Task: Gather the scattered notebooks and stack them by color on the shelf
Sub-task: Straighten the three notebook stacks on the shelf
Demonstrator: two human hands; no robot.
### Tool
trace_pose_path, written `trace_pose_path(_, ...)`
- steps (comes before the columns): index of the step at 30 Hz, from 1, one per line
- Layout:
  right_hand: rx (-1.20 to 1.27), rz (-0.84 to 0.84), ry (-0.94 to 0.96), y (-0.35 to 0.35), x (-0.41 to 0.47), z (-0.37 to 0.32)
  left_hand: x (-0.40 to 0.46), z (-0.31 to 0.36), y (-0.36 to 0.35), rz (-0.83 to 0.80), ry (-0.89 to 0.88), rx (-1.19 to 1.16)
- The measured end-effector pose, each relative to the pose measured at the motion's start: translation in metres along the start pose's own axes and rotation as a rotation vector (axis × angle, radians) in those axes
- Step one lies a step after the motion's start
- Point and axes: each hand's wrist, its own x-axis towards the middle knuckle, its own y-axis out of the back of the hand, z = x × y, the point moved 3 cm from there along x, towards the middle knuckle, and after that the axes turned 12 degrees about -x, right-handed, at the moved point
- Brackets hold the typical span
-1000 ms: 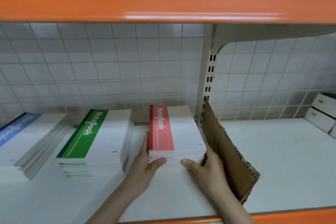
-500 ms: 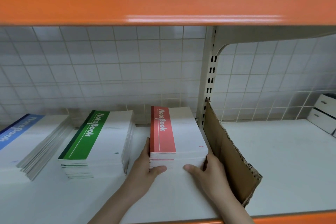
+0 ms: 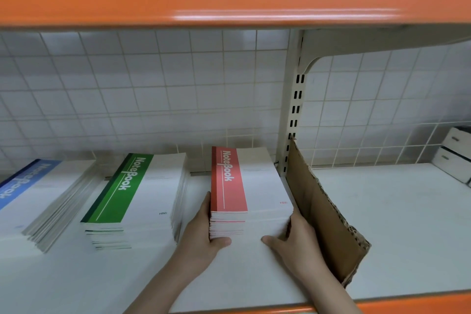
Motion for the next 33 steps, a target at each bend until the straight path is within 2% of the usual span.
trace_pose_path(7,0.021,0.032,0.026,0.001,0.002,-0.001,0.0,0.003,-0.001,0.003,0.018,-0.014)
trace_pose_path(11,0.18,0.037,0.051,0.004,-0.003,-0.012,-0.001,0.011,-0.001,0.006,-0.032,-0.128)
trace_pose_path(15,0.329,0.138,0.106,0.006,-0.008,-0.021,-0.003,0.018,0.0,0.062,-0.052,-0.251)
trace_pose_path(19,0.301,0.086,0.239,0.007,-0.009,-0.031,-0.003,0.019,-0.002,0.026,-0.102,-0.211)
trace_pose_path(33,0.357,0.059,0.269,0.004,-0.008,-0.03,-0.001,0.017,-0.006,0.105,-0.131,-0.13)
